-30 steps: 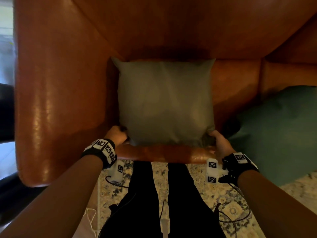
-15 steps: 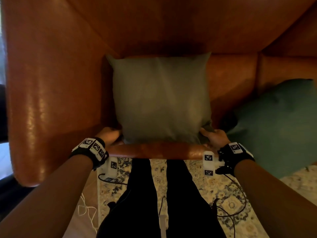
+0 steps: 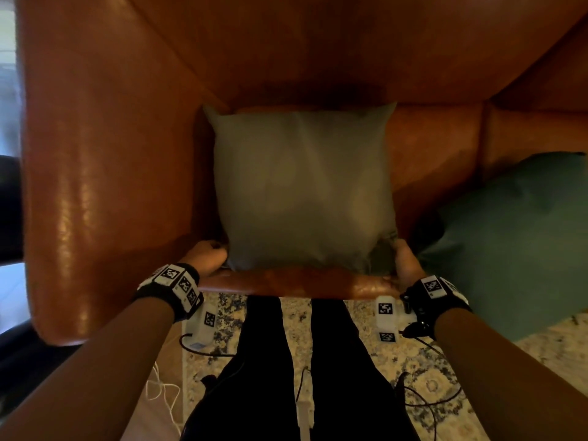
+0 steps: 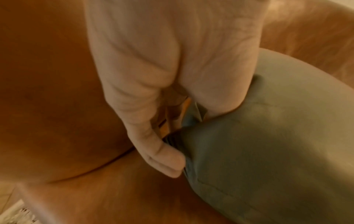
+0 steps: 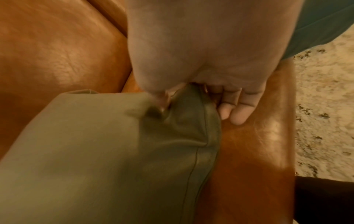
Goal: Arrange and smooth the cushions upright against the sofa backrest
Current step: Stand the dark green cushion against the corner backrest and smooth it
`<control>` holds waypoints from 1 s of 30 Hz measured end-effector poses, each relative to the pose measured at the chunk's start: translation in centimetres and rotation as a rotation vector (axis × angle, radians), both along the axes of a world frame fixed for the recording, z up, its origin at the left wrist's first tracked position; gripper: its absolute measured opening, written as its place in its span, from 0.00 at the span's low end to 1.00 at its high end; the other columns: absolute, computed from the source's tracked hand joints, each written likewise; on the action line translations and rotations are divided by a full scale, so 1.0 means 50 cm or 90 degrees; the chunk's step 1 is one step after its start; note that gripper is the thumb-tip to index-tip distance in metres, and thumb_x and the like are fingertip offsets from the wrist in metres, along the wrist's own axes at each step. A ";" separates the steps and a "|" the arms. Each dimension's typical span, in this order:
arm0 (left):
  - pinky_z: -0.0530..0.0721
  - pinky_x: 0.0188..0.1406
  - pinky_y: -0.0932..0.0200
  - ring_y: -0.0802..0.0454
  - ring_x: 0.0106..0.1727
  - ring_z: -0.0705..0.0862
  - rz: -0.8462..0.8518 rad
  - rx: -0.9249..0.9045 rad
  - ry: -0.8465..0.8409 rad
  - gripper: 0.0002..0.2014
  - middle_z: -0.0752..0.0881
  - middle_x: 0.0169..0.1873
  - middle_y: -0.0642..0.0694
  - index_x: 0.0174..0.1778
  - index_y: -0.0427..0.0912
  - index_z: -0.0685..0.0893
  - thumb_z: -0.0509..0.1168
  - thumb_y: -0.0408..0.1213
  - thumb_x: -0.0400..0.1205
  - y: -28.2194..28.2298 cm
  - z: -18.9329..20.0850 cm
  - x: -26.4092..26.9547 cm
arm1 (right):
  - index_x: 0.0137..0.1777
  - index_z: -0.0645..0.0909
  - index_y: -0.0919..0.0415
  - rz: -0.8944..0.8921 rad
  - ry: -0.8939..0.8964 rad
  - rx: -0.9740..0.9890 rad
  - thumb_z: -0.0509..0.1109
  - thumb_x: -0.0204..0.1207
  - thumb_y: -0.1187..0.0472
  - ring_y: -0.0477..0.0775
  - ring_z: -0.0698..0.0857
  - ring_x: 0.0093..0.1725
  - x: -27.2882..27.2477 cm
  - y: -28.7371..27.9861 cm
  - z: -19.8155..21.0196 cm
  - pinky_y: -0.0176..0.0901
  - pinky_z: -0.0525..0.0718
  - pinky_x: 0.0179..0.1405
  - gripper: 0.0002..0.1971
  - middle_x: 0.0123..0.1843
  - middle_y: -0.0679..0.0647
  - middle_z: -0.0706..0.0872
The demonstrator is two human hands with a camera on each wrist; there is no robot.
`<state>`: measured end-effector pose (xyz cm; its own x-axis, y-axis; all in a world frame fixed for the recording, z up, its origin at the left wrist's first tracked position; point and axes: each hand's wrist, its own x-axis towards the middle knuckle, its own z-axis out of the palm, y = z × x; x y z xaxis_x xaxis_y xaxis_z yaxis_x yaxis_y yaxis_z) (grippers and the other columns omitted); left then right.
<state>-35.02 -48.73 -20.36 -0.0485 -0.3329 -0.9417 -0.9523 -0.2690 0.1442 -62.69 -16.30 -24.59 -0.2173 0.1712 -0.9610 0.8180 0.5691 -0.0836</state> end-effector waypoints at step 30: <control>0.78 0.69 0.42 0.31 0.71 0.80 -0.068 -0.133 -0.138 0.18 0.80 0.71 0.29 0.72 0.29 0.79 0.51 0.34 0.94 -0.030 0.005 0.011 | 0.44 0.75 0.52 0.143 0.057 -0.016 0.63 0.88 0.68 0.56 0.84 0.45 0.017 0.060 -0.021 0.56 0.92 0.53 0.12 0.53 0.59 0.82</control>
<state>-34.49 -50.25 -20.10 0.1001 -0.5239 -0.8459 -0.9881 -0.1519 -0.0229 -61.82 -13.31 -25.64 -0.3313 0.0847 -0.9397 0.6602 0.7324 -0.1667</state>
